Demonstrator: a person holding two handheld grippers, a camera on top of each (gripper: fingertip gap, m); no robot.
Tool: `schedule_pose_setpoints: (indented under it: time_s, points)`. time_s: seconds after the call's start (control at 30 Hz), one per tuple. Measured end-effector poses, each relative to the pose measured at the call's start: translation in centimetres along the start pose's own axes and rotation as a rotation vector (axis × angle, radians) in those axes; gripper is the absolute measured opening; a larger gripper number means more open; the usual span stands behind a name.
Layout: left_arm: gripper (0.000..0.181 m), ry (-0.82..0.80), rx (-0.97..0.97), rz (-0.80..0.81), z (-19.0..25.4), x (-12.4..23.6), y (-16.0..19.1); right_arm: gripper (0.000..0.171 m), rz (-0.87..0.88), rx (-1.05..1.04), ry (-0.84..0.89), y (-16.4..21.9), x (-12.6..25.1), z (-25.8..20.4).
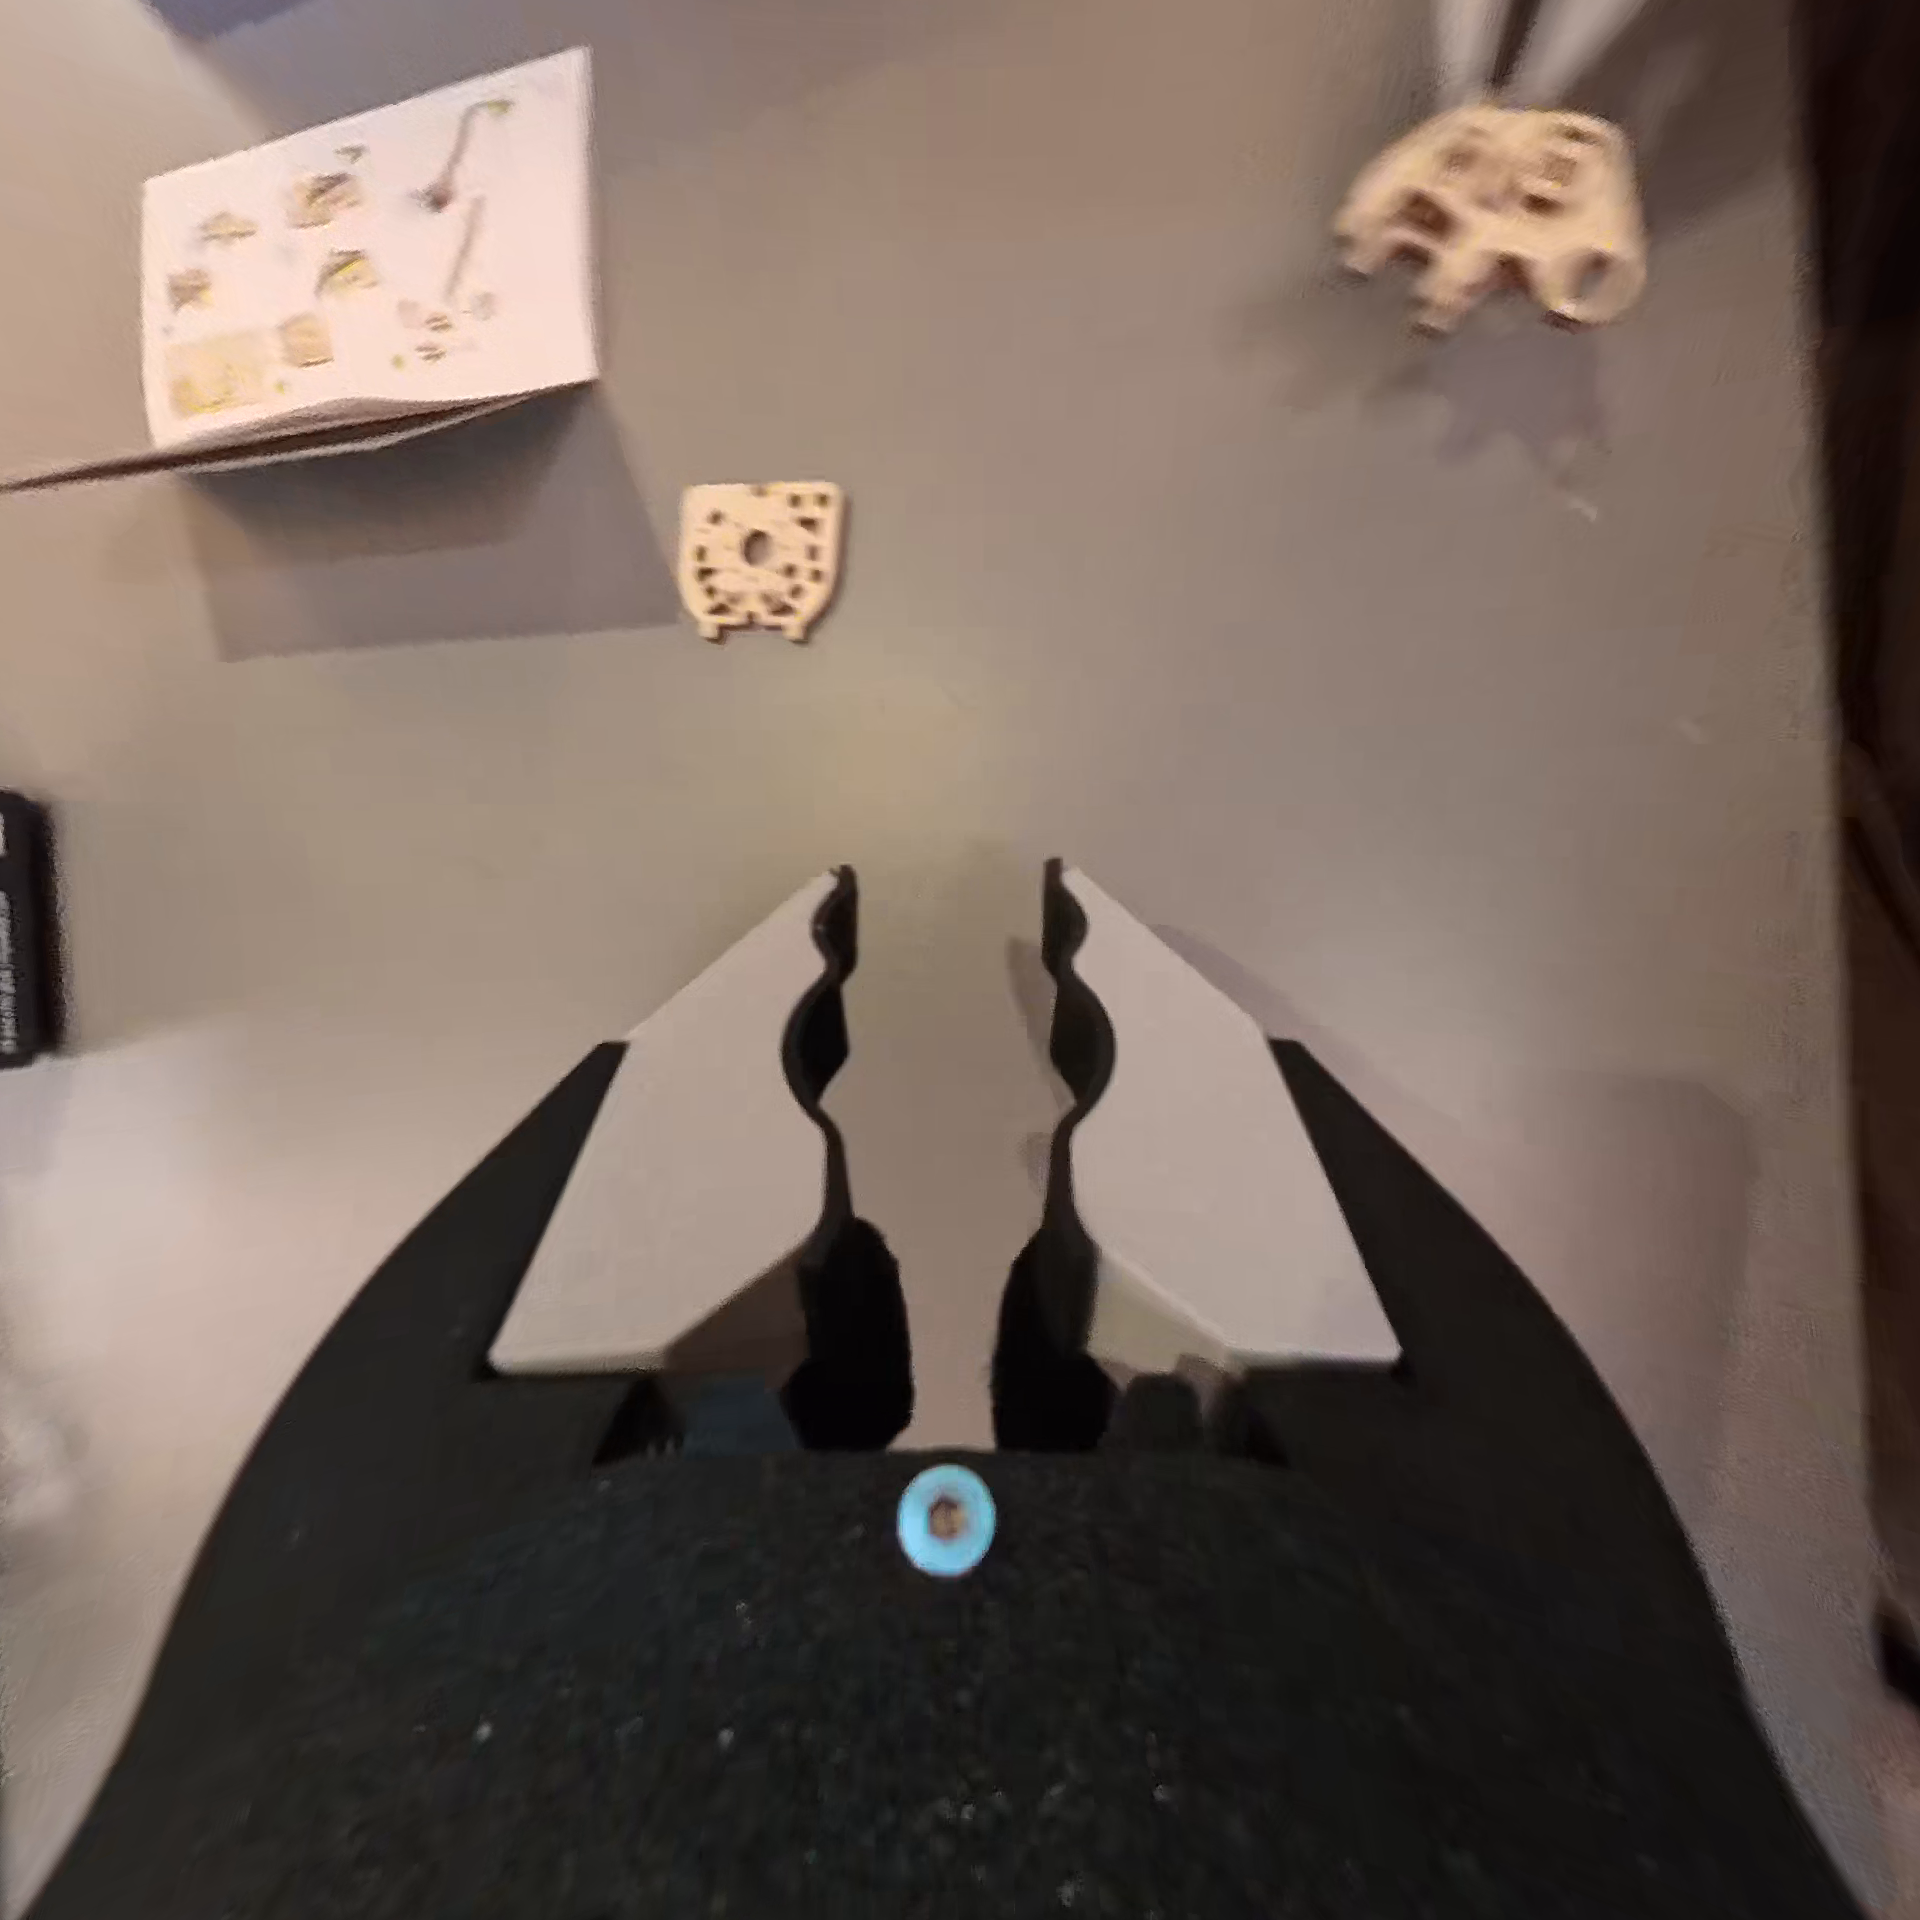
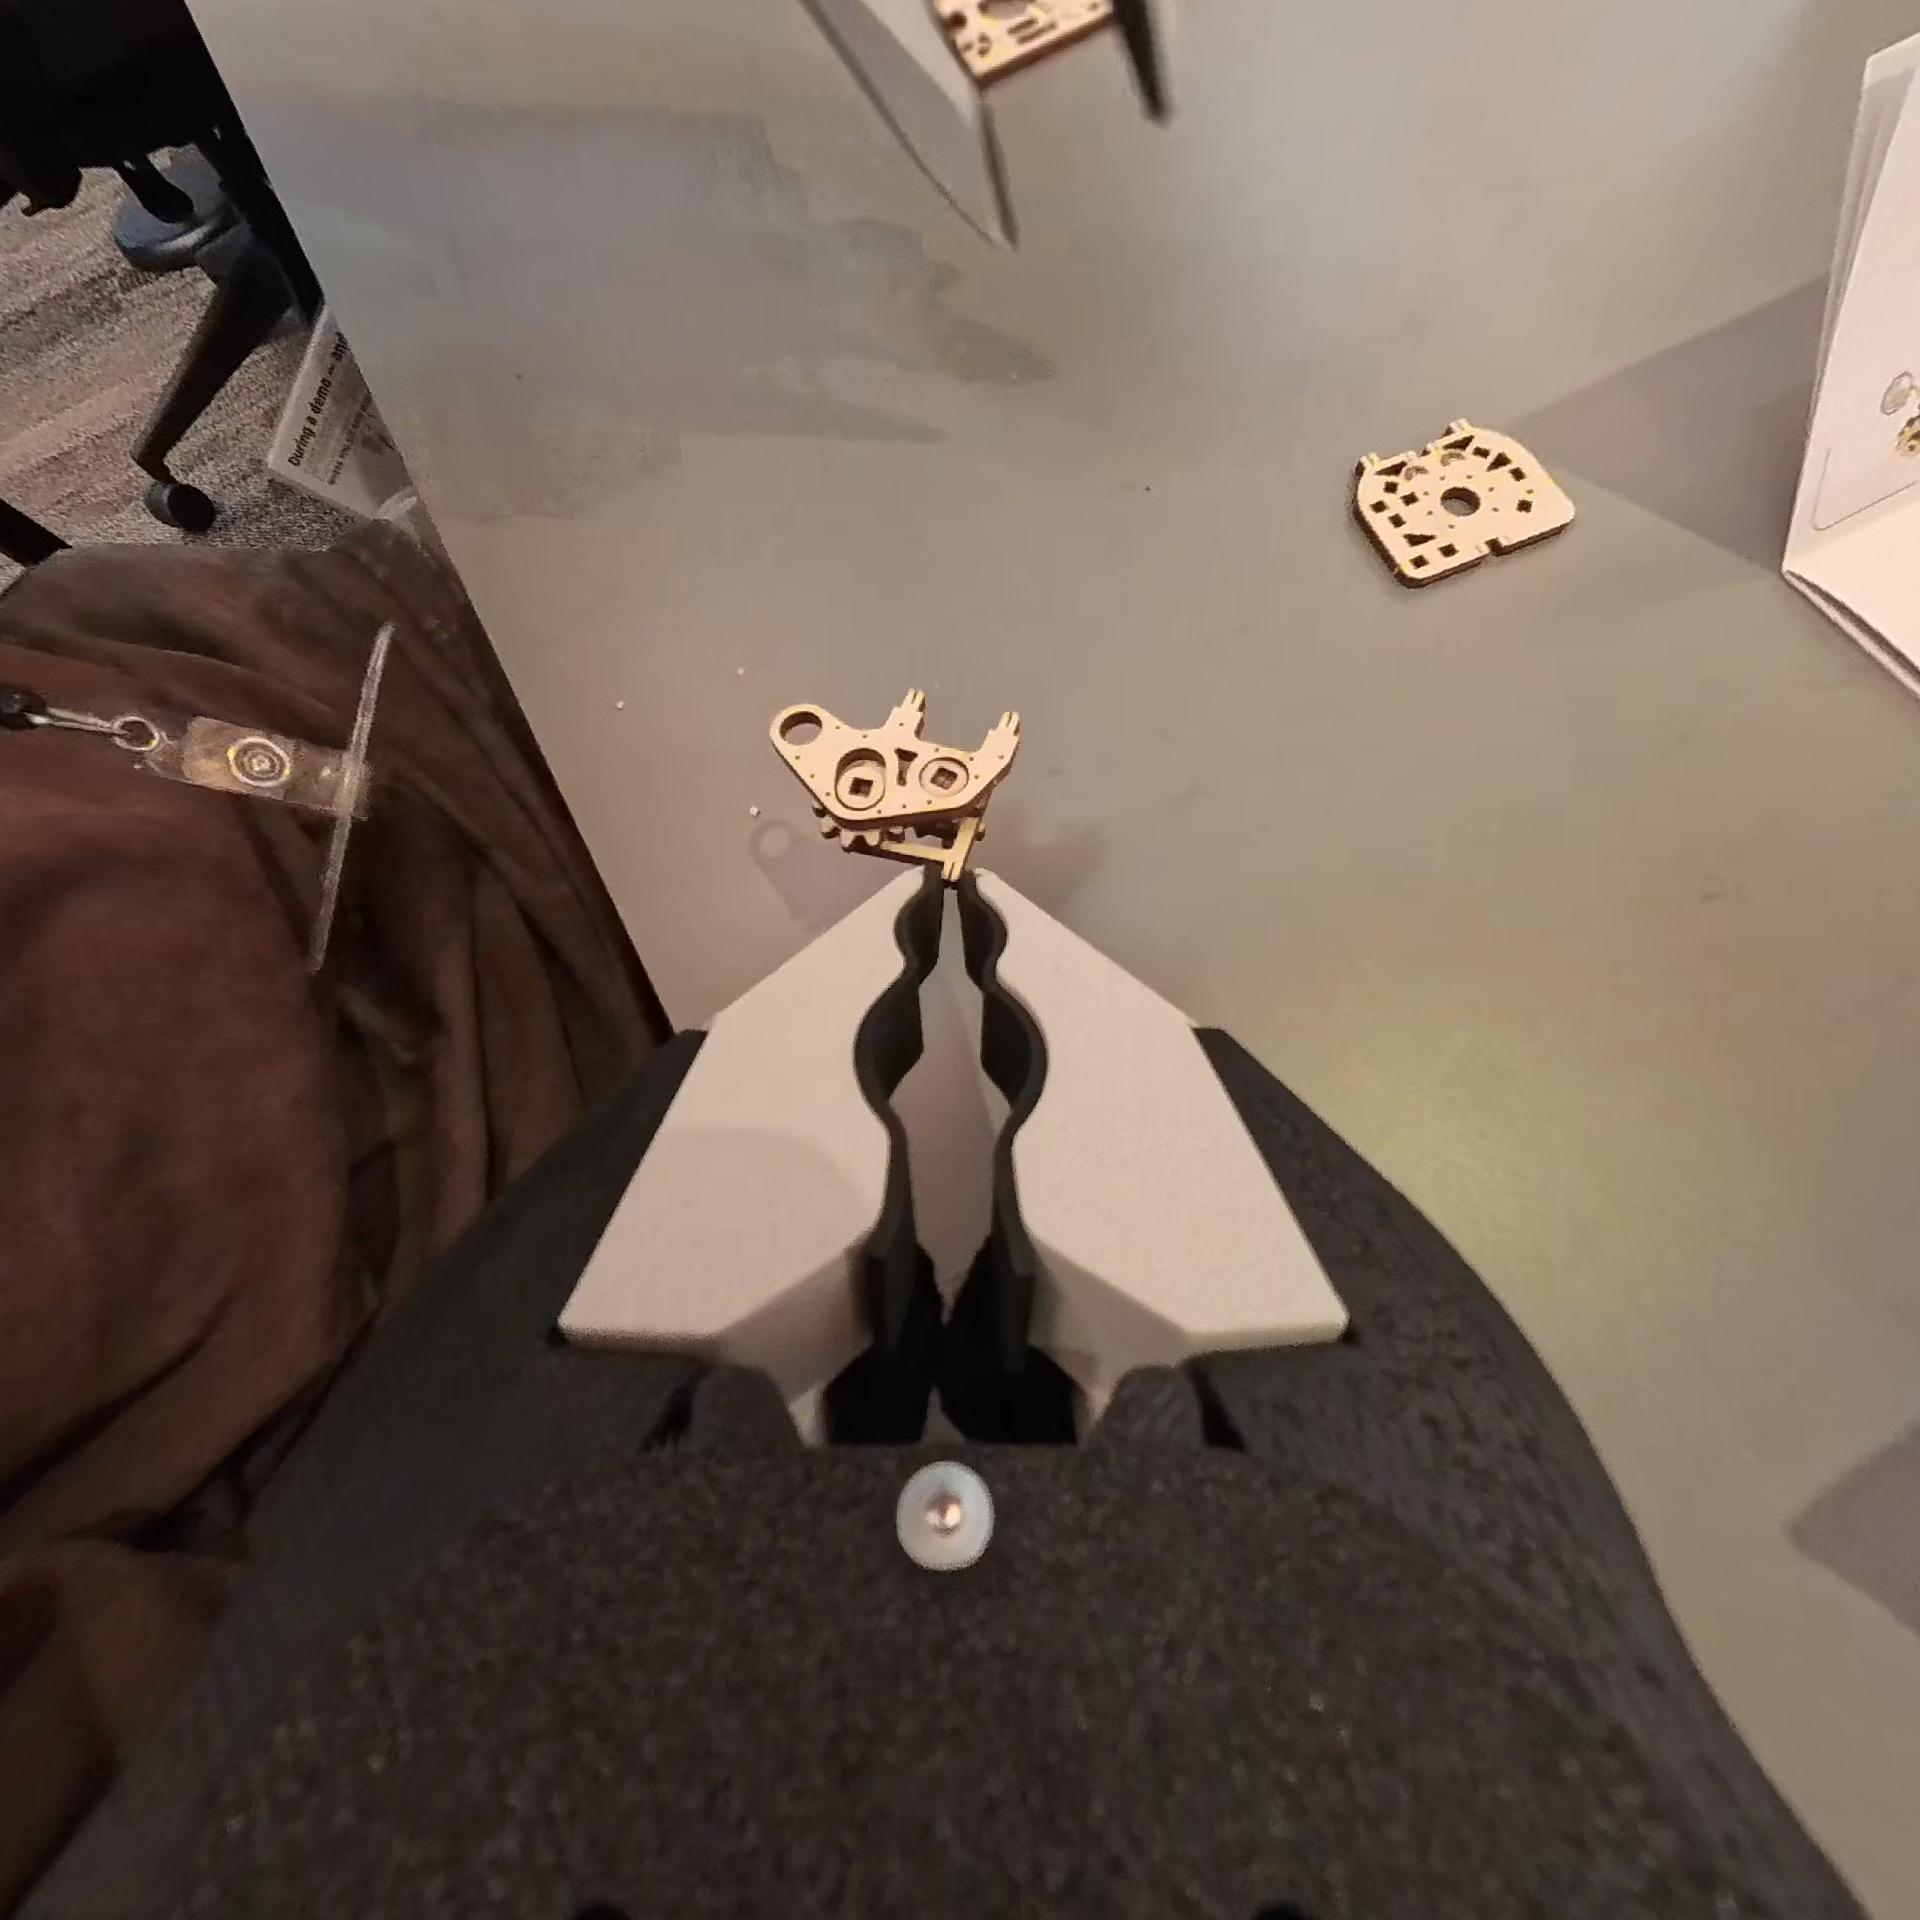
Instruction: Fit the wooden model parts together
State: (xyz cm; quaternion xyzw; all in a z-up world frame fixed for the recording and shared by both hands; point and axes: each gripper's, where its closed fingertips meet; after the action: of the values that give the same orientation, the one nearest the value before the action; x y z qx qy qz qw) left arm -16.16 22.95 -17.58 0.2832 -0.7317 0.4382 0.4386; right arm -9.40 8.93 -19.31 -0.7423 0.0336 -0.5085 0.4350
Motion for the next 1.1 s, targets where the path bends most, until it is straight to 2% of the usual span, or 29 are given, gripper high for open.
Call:
schedule_pose_setpoints:
  time_s: [0.07,0.13,0.17,0.27,0.37,0.4,0.53,0.63,0.77,0.9,1.0,1.1]
  points:
    - [0.041,-0.041,0.164,0.032,-2.4,-2.9,-1.0,0.003,0.002,0.001,0.002,0.0,0.1,0.0]
    - [0.059,-0.003,0.344,0.066,-3.6,-5.6,-2.6,0.003,0.000,0.002,0.007,0.1,0.1,0.0]
    - [0.061,0.012,0.403,0.085,-3.8,-6.6,-3.5,0.003,-0.005,0.003,0.010,0.2,0.1,0.0]
    - [0.068,-0.056,0.437,0.098,-4.6,-8.6,-5.0,0.003,-0.012,0.010,0.011,0.4,0.0,-0.1]
    - [0.073,-0.063,0.436,0.116,-4.4,-9.0,-5.8,0.003,-0.008,0.005,0.003,0.5,0.1,-0.2]
    - [0.073,-0.052,0.425,0.126,-4.2,-9.1,-6.0,0.003,-0.006,0.003,0.001,0.5,0.2,-0.2]
    - [0.046,0.010,0.365,0.178,-3.0,-9.0,-6.2,0.003,0.010,-0.001,-0.001,0.3,0.6,-0.2]
    - [0.045,0.062,0.325,0.168,-2.7,-8.7,-5.6,0.003,0.023,-0.002,-0.008,0.1,0.8,-0.3]
    - [0.044,0.165,0.161,0.048,-0.6,-7.1,-3.8,0.003,0.021,0.006,-0.017,-0.1,0.6,-0.5]
    - [0.044,0.249,-0.100,-0.147,2.3,-2.2,-0.3,0.003,0.010,0.017,-0.022,0.0,0.5,-0.9]
    - [0.044,0.422,-0.213,-0.366,5.3,1.8,3.8,0.003,-0.004,0.028,-0.022,0.0,0.3,-1.1]
    - [0.044,0.665,-0.250,-0.603,8.5,5.0,8.0,0.003,-0.011,0.037,-0.024,0.0,0.2,-1.4]
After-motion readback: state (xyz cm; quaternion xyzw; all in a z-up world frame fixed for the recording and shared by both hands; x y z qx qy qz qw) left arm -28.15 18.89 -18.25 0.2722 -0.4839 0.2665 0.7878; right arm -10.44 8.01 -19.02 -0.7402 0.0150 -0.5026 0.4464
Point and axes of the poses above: each gripper's, where its closed fingertips meet, x back along the fingers, y out of its underside, z = x × y across the jaws, and after that the axes turned 8 degrees about -z, right-handed
